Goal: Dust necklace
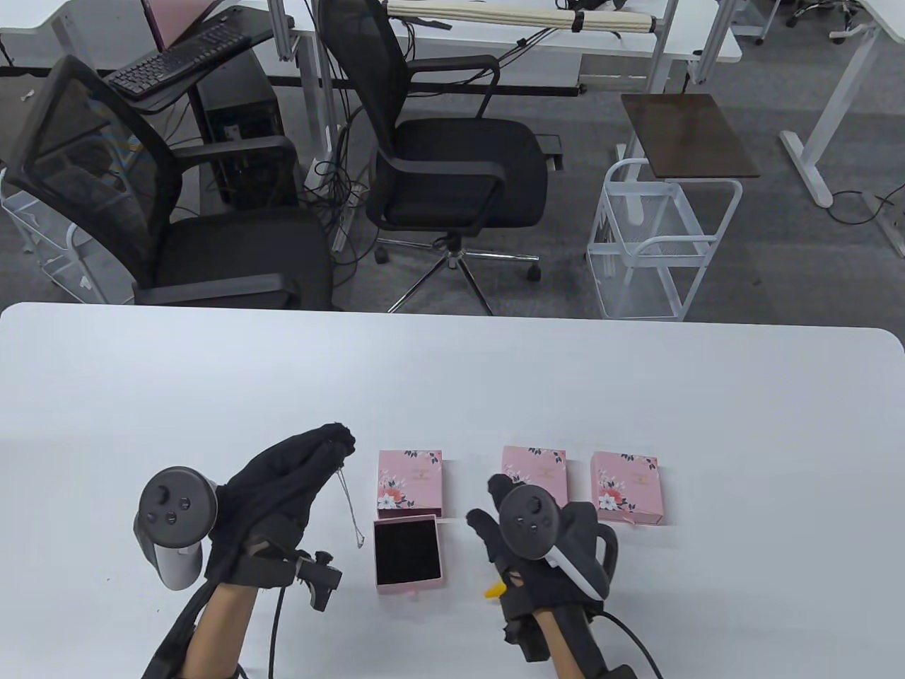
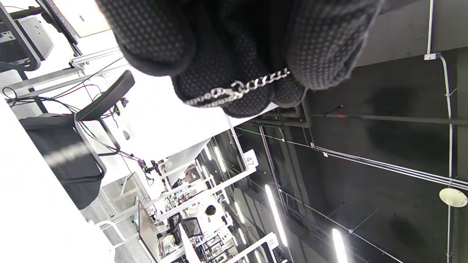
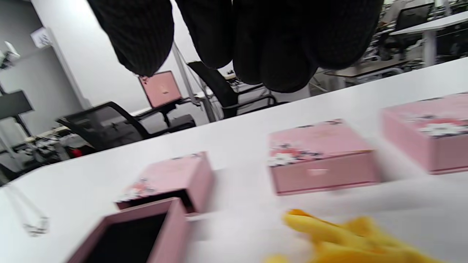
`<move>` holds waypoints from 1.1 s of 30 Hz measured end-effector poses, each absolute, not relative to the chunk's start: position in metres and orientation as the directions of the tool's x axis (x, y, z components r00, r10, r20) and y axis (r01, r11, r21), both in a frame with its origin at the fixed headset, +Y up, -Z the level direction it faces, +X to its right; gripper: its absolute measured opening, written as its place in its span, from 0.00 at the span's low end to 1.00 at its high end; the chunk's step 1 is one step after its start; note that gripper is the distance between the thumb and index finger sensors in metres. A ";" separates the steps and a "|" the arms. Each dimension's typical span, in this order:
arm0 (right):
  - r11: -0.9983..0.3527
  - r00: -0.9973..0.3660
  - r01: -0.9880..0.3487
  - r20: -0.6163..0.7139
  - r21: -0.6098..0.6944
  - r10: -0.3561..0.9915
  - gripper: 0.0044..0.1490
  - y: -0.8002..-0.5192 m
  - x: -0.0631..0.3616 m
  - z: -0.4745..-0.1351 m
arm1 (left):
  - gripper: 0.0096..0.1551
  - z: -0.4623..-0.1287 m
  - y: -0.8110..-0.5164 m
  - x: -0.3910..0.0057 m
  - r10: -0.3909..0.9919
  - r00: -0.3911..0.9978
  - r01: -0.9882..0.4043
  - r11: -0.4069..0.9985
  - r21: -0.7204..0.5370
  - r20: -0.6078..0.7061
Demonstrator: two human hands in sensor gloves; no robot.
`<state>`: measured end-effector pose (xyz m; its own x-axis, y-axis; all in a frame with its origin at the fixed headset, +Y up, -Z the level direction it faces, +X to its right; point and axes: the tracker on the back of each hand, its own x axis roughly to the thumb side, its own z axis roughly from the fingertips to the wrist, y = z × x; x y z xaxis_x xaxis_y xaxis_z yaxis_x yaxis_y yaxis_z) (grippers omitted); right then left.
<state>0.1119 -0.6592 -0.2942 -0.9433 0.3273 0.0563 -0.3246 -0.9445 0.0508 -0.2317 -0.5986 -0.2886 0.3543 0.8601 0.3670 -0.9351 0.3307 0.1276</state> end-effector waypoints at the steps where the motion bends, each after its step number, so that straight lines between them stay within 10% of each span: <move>1: -0.946 -0.946 -0.318 0.046 0.054 0.321 0.39 -0.660 0.116 -0.294 | 0.19 -0.289 -0.599 -0.231 0.860 0.355 -0.935 0.331 0.127 0.367; 16: -0.914 -0.999 -0.053 -0.030 0.402 0.045 0.43 -0.753 0.130 -0.291 | 0.18 -0.286 -0.600 -0.228 0.860 0.345 -0.938 0.326 0.115 0.375; 21: -0.938 -0.994 0.108 0.048 0.329 -0.097 0.42 -0.756 0.113 -0.285 | 0.19 -0.287 -0.600 -0.227 0.860 0.344 -0.938 0.328 0.108 0.377; 28: -0.972 -0.994 0.091 0.071 0.218 -0.077 0.33 -0.753 0.109 -0.286 | 0.19 -0.286 -0.601 -0.225 0.857 0.351 -0.936 0.335 0.108 0.377; 33: -0.971 -0.971 -0.228 0.059 0.072 0.232 0.33 -0.720 0.108 -0.287 | 0.19 -0.287 -0.602 -0.224 0.859 0.351 -0.935 0.342 0.091 0.372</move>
